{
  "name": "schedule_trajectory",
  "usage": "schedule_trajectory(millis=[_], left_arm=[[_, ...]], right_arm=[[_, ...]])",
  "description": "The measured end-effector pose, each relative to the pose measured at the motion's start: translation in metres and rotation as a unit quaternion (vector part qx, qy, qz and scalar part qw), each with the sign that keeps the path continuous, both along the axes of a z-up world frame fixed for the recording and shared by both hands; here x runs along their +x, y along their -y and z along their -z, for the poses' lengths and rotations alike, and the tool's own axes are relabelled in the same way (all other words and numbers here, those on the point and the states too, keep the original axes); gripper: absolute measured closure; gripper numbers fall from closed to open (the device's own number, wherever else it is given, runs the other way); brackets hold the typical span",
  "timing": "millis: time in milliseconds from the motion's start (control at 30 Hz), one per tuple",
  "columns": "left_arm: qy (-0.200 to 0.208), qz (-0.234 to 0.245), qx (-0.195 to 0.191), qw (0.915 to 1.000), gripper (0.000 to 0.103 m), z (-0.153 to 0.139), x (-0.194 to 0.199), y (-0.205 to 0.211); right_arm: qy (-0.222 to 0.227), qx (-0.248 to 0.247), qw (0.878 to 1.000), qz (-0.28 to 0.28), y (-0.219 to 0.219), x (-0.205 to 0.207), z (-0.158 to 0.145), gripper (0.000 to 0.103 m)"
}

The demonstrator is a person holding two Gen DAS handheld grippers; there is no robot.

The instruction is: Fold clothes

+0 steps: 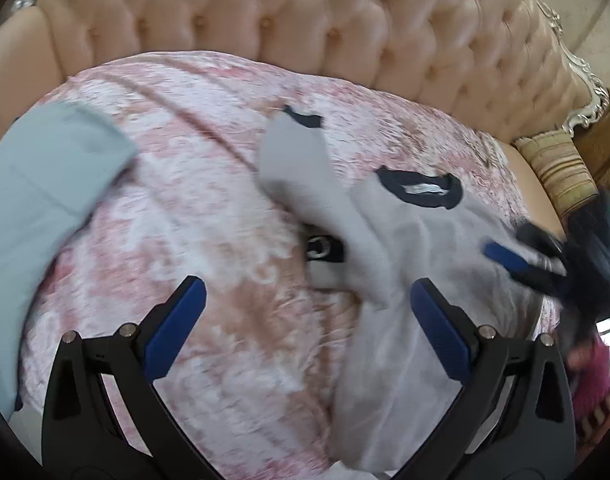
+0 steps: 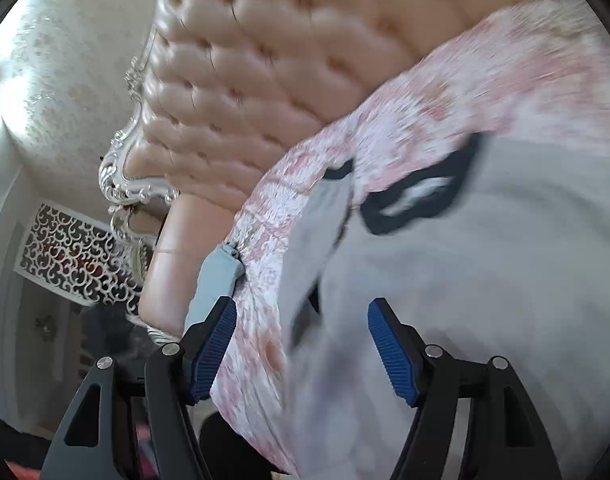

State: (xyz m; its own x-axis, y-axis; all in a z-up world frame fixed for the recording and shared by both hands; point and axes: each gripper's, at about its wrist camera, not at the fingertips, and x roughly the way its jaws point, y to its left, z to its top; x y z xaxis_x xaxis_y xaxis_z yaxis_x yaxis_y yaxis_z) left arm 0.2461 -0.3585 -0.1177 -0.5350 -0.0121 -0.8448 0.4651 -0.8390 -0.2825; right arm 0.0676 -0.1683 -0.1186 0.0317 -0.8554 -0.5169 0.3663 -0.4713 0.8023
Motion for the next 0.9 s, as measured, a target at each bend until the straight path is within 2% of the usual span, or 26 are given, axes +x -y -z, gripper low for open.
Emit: schedule_trajectory(millis=[167, 233, 300, 433, 500, 567, 600, 633, 667, 700, 767, 867, 900], left_arm=[[0.015, 0.020, -0.026, 0.9993, 0.001, 0.003, 0.007, -0.005], [0.020, 0.038, -0.020, 0.9989, 0.001, 0.008, 0.001, -0.009], [0.022, 0.058, -0.010, 0.9980, 0.001, 0.012, -0.007, -0.014], [0.014, 0.089, 0.000, 0.9960, 0.001, 0.026, -0.028, -0.028], [0.012, 0.104, 0.000, 0.9945, 0.010, 0.033, -0.039, -0.037], [0.019, 0.119, 0.000, 0.9927, 0.039, 0.040, -0.047, -0.046], [0.021, 0.128, -0.001, 0.9916, 0.043, 0.043, -0.048, -0.052], [0.021, 0.136, -0.004, 0.9904, 0.050, 0.044, -0.048, -0.058], [0.018, 0.150, -0.003, 0.9885, 0.064, 0.046, -0.047, -0.065], [0.012, 0.163, -0.003, 0.9866, 0.074, 0.047, -0.045, -0.072], [0.001, 0.175, -0.024, 0.9844, 0.076, 0.047, -0.037, -0.087], [-0.016, 0.186, -0.033, 0.9819, 0.077, 0.048, -0.018, -0.103], [-0.019, 0.190, -0.040, 0.9809, 0.078, 0.048, -0.011, -0.108]], right_arm=[[0.030, 0.026, 0.999, -0.017, 0.079, -0.036, 0.025, 0.037], [0.038, 0.061, 0.997, -0.015, 0.105, -0.048, 0.039, 0.044], [0.055, 0.118, 0.991, -0.008, 0.119, -0.056, 0.055, 0.047], [0.067, 0.109, 0.991, -0.037, 0.129, -0.055, 0.062, 0.047], [0.076, 0.087, 0.991, -0.060, 0.137, -0.058, 0.064, 0.047], [0.077, 0.119, 0.987, -0.082, 0.148, -0.061, 0.070, 0.052], [0.082, 0.138, 0.983, -0.091, 0.154, -0.064, 0.073, 0.058], [0.089, 0.146, 0.980, -0.098, 0.159, -0.066, 0.075, 0.059], [0.095, 0.155, 0.978, -0.105, 0.165, -0.069, 0.077, 0.059], [0.102, 0.161, 0.974, -0.119, 0.172, -0.071, 0.078, 0.059], [0.095, 0.170, 0.968, -0.161, 0.188, -0.071, 0.079, 0.059], [0.084, 0.183, 0.957, -0.210, 0.205, -0.068, 0.080, 0.061], [0.075, 0.182, 0.954, -0.228, 0.208, -0.067, 0.080, 0.067]])
